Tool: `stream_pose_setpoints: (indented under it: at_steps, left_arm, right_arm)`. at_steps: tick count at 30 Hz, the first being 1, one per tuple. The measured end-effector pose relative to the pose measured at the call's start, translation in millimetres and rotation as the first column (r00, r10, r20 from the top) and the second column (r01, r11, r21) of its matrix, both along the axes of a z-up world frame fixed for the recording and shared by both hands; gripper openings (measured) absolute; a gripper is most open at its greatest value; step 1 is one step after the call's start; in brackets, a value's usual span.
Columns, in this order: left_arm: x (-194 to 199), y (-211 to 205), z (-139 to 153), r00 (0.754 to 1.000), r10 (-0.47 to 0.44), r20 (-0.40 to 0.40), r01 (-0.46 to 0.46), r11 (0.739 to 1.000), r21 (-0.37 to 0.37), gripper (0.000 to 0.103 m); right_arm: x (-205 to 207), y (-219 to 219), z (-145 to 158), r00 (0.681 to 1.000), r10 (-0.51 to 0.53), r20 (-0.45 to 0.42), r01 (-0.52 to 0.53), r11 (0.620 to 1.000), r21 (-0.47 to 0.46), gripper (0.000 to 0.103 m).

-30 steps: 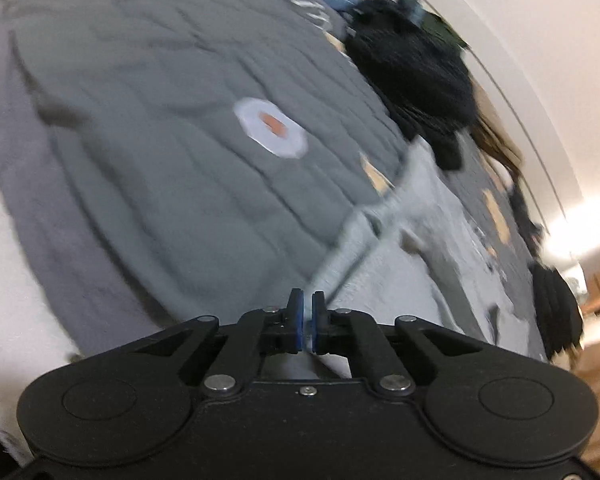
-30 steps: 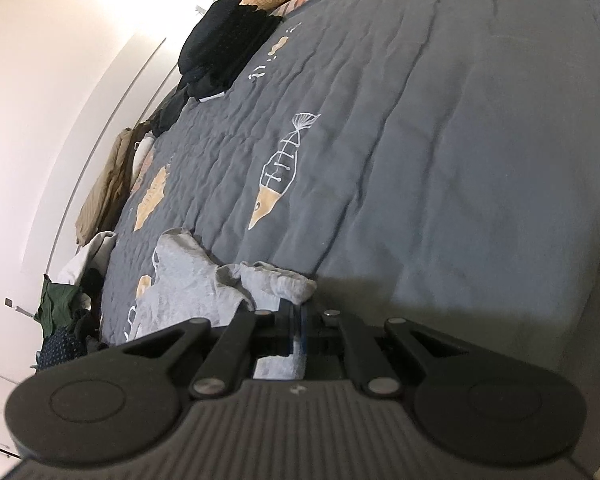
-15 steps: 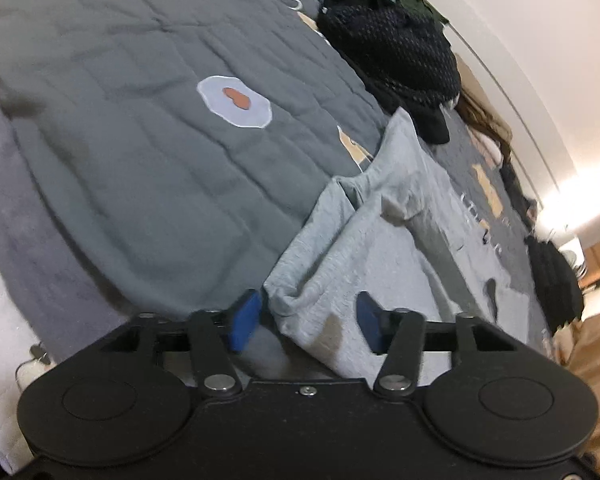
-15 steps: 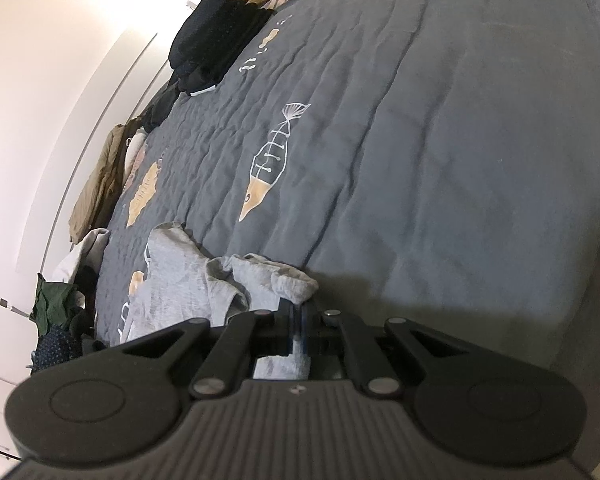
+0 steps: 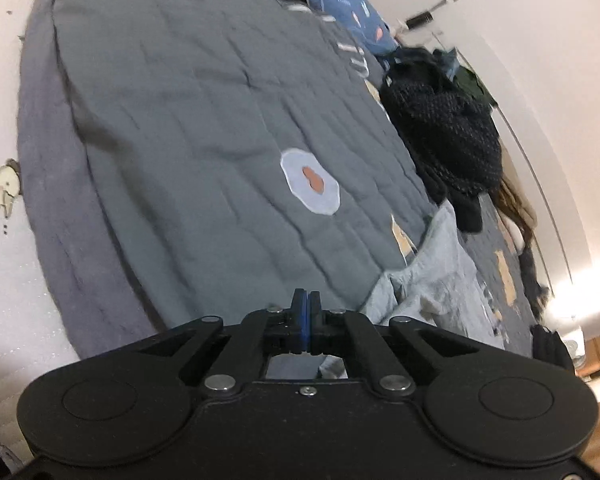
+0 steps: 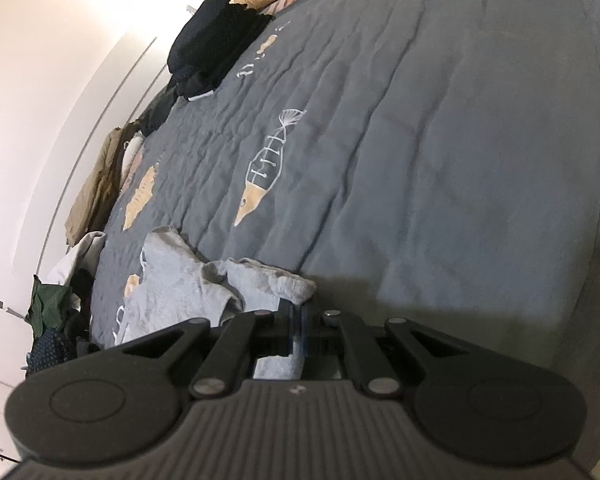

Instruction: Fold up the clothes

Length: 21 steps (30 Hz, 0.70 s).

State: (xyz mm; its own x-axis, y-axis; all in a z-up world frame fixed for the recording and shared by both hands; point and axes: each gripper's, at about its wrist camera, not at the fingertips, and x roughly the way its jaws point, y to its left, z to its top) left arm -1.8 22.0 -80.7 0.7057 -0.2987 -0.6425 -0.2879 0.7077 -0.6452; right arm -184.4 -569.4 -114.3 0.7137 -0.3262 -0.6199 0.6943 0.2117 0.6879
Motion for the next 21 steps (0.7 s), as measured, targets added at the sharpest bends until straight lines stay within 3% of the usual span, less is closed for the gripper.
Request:
stream_pose_setpoints:
  at_steps: [2, 4, 8, 12, 14, 16, 21]
  left_arm:
    - [1.0, -13.6, 10.1, 0.997, -0.076, 0.03, 0.074, 0.994, 0.078, 0.0]
    - [2.1, -30.1, 23.3, 0.985, -0.159, 0.066, 0.145, 0.972, 0.185, 0.002]
    - [3.2, -65.0, 44.9, 0.942, -0.313, 0.125, 0.236, 0.876, 0.42, 0.004]
    - [13.7, -87.3, 42.1, 0.906, -0.413, 0.087, 0.318, 0.804, 0.503, 0.007]
    - [17.3, -97.1, 37.9, 0.89, -0.452, 0.06, 0.351, 0.763, 0.543, 0.022]
    - [17.9, -103.8, 34.3, 0.872, -0.487, 0.048, 0.378, 0.732, 0.567, 0.029]
    - [30.6, -110.8, 26.6, 0.852, -0.524, 0.013, 0.41, 0.681, 0.606, 0.028]
  right_arm:
    - [0.0, 0.1, -0.4, 1.0, 0.001, -0.001, -0.001, 1.0, 0.006, 0.003]
    - [0.5, 0.9, 1.0, 1.0, 0.006, 0.0, -0.006, 1.0, 0.003, 0.003]
    - [0.7, 0.7, 1.1, 1.0, 0.012, -0.004, -0.012, 1.0, 0.005, 0.004]
    - [1.1, 0.8, 0.4, 1.0, 0.017, -0.012, -0.017, 1.0, 0.005, 0.005]
    - [1.5, 1.0, 1.2, 1.0, 0.018, -0.014, -0.018, 1.0, 0.002, 0.005]
    - [2.2, 1.4, 1.7, 1.0, 0.018, -0.016, -0.018, 1.0, -0.002, 0.005]
    - [4.1, 2.1, 1.7, 0.999, 0.021, -0.025, -0.021, 1.0, -0.011, 0.006]
